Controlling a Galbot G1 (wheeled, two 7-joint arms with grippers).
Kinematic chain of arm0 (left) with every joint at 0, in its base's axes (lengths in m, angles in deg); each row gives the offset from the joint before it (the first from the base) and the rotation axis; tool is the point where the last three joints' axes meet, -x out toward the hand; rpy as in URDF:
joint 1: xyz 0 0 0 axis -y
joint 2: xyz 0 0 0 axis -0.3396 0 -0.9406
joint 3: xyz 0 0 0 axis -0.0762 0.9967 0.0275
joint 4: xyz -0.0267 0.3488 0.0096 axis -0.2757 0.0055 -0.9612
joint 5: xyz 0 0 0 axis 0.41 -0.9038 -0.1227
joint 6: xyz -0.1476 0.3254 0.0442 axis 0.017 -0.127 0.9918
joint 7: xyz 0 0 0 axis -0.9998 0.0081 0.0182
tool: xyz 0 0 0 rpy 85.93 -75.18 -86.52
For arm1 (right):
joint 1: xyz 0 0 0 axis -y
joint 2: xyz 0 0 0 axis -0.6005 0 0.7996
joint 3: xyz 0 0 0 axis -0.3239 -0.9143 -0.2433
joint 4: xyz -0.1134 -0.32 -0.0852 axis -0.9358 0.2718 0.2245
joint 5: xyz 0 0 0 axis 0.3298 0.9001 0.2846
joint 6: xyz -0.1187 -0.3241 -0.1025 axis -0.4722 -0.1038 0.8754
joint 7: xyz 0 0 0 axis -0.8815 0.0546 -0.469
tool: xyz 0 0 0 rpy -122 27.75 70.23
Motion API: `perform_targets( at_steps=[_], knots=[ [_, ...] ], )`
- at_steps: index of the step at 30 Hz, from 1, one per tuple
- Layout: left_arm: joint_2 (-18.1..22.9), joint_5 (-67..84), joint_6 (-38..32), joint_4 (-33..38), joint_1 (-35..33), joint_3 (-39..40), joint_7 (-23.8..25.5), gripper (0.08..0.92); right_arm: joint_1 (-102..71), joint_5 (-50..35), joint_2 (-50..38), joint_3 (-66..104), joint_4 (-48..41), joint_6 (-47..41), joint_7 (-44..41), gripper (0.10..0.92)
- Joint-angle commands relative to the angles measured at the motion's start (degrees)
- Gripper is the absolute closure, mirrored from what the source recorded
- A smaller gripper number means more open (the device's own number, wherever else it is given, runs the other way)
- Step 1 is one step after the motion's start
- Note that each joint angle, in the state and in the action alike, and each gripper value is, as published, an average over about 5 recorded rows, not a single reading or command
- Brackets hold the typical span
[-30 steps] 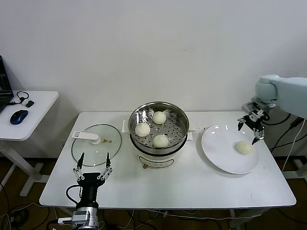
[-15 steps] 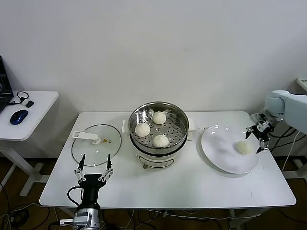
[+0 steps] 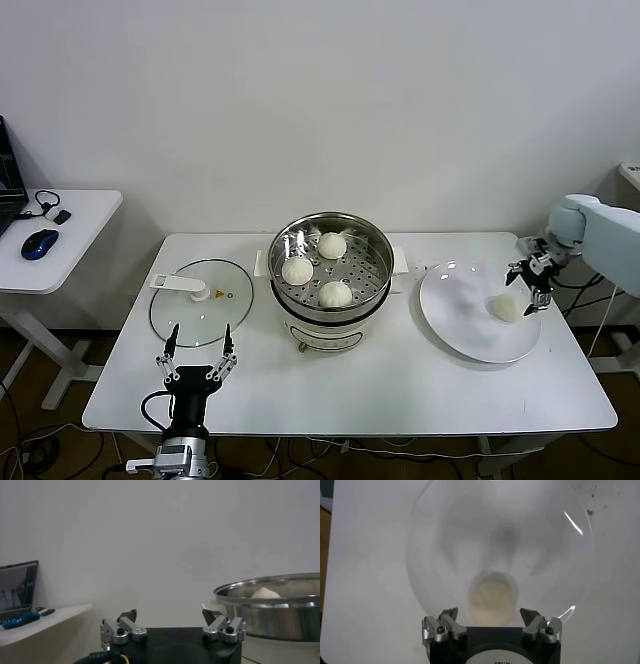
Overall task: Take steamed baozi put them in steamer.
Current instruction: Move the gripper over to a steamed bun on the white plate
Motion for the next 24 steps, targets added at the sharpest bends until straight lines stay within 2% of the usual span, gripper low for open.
perform_targets(
  at_steps=[1,24],
  knots=[
    [2.8,0.0,-0.1,-0.2,0.1,0.0,0.0,0.177,-4.3,2.5,1.8,4.5,-5.3,0.5,0.0,0.203],
    [2.8,0.4,-0.4,-0.7,0.3,-0.6,0.0,0.177,-8.5,4.9,4.2,8.7,-9.9,1.9,0.1,0.203]
  ],
)
